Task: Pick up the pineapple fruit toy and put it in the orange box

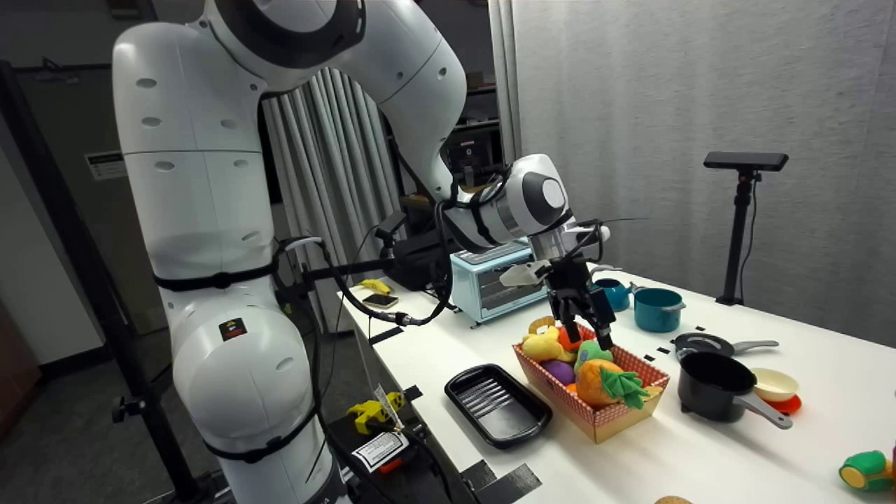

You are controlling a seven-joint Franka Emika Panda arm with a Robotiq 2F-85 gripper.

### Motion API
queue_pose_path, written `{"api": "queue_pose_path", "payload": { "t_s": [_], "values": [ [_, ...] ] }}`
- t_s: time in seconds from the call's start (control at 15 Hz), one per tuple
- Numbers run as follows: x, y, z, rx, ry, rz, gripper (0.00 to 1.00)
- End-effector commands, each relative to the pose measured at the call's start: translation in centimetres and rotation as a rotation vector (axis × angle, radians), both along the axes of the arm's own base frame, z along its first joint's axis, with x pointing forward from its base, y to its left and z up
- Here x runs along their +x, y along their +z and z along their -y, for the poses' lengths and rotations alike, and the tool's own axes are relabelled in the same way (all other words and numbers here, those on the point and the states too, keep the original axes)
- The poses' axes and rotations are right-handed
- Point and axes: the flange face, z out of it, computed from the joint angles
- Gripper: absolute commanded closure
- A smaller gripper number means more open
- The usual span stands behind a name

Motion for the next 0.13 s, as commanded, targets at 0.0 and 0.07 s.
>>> {"api": "queue_pose_path", "payload": {
  "t_s": [0.0, 0.07],
  "values": [
    [0.02, 0.04, -0.01, 0.000, 0.000, -0.001, 0.00],
    [0.02, 0.04, -0.01, 0.000, 0.000, -0.001, 0.00]
  ]
}}
